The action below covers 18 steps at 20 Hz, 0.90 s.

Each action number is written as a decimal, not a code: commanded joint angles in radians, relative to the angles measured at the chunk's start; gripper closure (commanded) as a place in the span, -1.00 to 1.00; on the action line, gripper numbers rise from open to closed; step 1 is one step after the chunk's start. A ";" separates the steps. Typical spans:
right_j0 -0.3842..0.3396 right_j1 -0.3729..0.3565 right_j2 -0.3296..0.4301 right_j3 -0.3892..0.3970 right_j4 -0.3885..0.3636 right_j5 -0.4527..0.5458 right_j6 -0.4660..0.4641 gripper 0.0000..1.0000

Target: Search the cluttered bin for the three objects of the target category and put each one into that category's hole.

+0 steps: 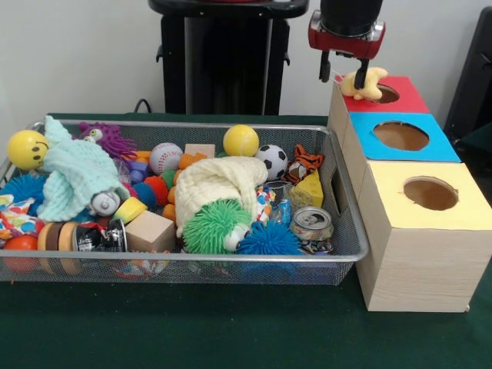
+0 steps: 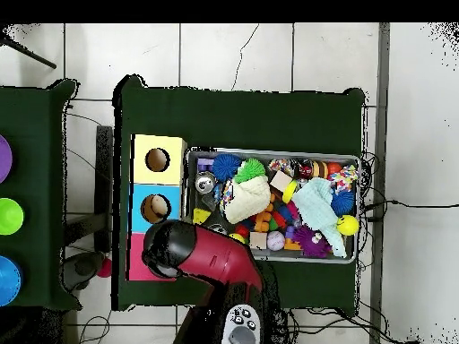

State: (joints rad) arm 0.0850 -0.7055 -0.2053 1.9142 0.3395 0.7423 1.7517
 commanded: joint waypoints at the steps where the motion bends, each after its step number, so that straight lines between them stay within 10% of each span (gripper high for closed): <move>1: -0.034 0.090 0.046 -0.051 -0.050 -0.045 0.127 -1.00; 18: -0.067 0.158 0.131 -0.058 0.045 -0.113 0.165 -1.00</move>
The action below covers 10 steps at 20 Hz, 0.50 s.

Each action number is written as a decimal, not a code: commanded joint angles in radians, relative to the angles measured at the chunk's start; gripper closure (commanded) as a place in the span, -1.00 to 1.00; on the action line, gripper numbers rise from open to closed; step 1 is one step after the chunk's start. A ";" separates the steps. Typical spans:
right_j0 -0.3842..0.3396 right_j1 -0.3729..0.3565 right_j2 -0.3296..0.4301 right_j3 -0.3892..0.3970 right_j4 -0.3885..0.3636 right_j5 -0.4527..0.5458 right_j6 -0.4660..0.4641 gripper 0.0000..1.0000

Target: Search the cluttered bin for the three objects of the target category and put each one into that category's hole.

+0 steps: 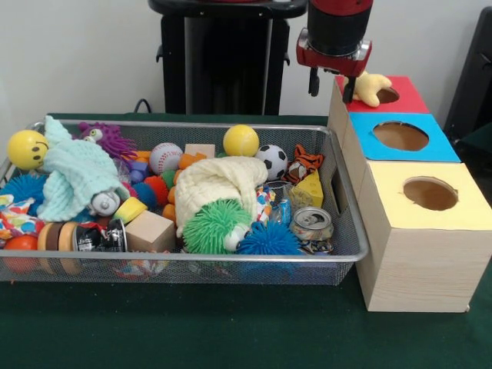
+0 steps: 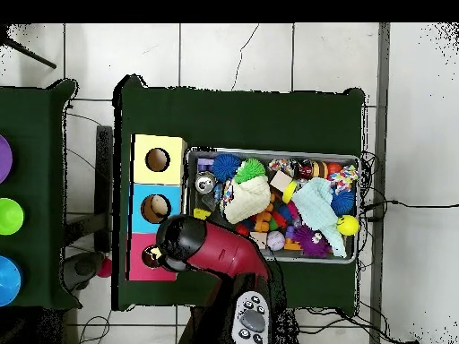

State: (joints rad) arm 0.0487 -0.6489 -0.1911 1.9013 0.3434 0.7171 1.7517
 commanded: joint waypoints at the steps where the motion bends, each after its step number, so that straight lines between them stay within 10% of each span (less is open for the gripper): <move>1: -0.036 0.103 0.115 -0.049 0.029 -0.085 0.149 -1.00; 10: -0.126 0.097 0.093 -0.065 -0.088 -0.109 0.013 -1.00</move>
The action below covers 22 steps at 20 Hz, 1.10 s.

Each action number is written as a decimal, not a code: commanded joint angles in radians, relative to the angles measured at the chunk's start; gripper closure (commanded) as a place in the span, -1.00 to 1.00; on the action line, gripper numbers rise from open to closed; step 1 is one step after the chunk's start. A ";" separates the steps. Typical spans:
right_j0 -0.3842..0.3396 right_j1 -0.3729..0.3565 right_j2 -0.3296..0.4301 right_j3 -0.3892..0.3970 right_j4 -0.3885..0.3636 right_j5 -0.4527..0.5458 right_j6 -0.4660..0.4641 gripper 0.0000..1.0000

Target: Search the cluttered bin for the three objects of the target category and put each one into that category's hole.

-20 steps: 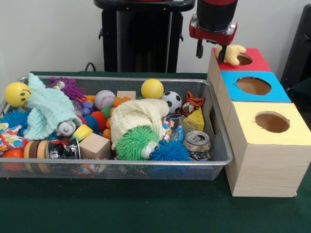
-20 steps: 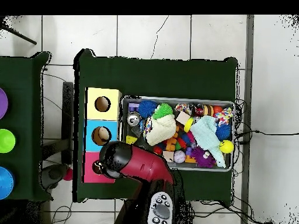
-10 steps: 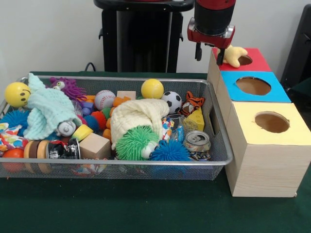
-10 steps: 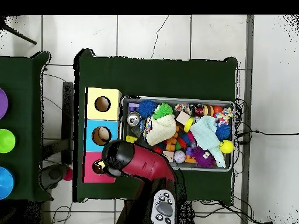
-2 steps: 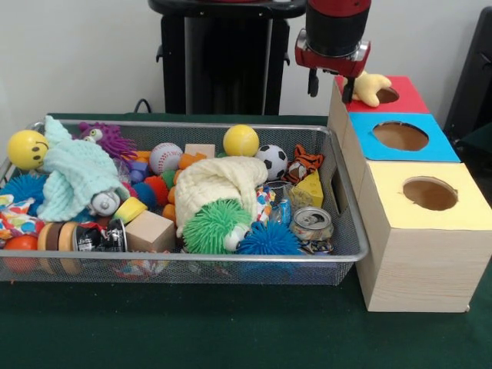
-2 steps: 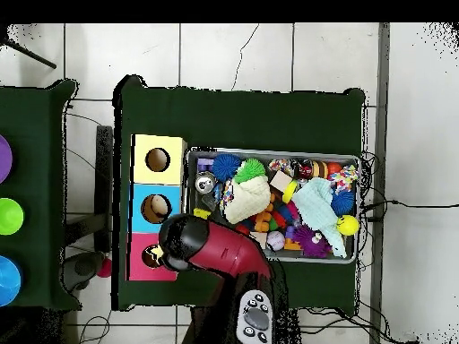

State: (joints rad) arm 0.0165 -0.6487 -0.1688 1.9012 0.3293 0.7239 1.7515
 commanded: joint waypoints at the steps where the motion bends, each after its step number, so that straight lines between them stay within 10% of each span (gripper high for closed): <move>1: -0.101 0.095 0.068 -0.072 -0.087 -0.110 0.007 -1.00; 12: -0.156 0.025 0.079 -0.140 -0.188 0.056 0.007 -1.00; 22: -0.214 0.105 0.169 -0.091 -0.125 -0.086 0.067 -1.00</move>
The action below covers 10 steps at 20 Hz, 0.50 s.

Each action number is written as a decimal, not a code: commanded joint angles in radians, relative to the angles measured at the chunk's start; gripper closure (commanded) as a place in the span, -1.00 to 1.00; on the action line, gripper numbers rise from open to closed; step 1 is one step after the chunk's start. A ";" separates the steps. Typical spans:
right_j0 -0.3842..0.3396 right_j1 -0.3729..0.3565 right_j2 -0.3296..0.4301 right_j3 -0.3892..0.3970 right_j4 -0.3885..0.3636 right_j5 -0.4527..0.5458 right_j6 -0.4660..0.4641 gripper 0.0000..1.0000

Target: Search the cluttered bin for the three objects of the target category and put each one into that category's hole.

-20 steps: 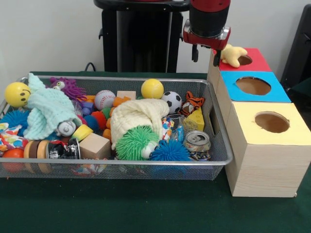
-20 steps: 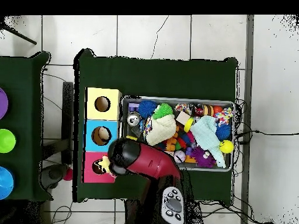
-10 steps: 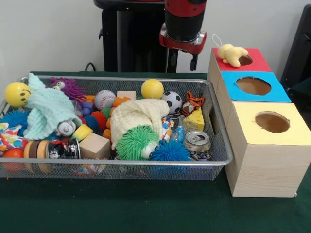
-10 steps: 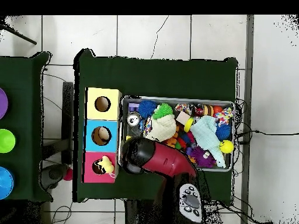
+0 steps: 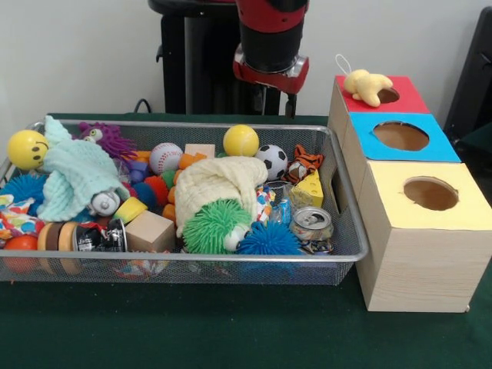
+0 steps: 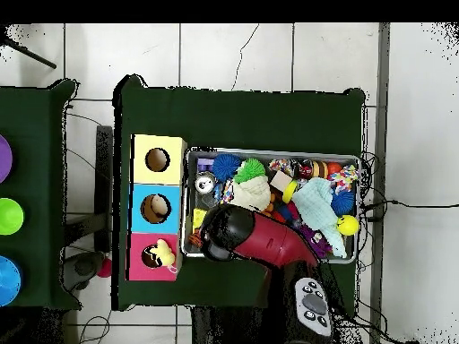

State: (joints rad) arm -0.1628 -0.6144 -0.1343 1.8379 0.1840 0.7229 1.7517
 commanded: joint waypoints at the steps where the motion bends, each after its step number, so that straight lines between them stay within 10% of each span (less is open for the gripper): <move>1: -0.043 0.076 0.148 -0.015 0.029 -0.108 0.071 -1.00; 10: -0.093 0.124 0.232 0.036 0.056 -0.234 0.109 -1.00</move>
State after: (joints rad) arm -0.2195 -0.5539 -0.0446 1.8384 0.1856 0.5939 1.7517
